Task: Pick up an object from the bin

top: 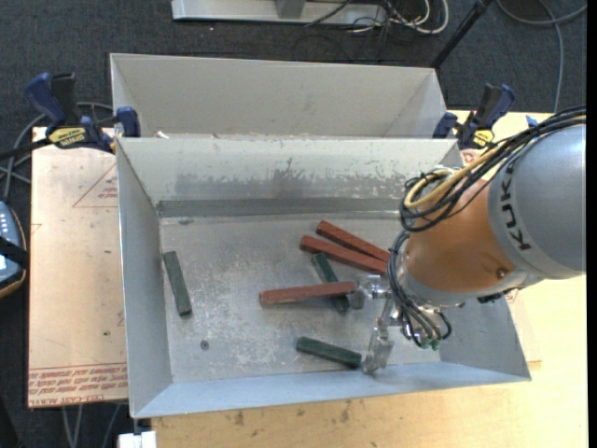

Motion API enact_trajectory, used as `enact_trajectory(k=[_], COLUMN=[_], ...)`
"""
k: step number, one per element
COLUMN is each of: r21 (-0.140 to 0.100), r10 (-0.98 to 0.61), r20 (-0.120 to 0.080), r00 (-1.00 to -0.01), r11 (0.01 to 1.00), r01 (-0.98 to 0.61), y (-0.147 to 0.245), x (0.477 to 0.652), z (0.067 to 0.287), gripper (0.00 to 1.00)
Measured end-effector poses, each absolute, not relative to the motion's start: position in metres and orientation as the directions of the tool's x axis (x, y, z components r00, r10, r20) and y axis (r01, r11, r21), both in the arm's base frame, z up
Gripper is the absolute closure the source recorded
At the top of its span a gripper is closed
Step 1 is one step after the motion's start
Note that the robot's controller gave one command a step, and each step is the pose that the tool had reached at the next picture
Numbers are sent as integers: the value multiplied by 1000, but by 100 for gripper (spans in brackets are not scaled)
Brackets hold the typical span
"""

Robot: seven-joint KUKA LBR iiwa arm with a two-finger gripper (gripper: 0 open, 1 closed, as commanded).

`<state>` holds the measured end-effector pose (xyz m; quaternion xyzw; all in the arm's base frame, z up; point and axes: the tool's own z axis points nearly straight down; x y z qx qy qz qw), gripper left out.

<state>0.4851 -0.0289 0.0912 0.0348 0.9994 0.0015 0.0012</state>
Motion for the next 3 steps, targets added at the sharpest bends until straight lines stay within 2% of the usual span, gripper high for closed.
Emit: enact_trajectory(k=[1,2,3], r21=[2,1,2], r10=[116,115,12], r20=[-15,-2,-11], r00=[-993,-993,-1000], r11=[993,993,1000], r01=[116,115,12], y=[13,12,46], x=[485,482,519], z=[72,71,208], gripper=[0,100,100])
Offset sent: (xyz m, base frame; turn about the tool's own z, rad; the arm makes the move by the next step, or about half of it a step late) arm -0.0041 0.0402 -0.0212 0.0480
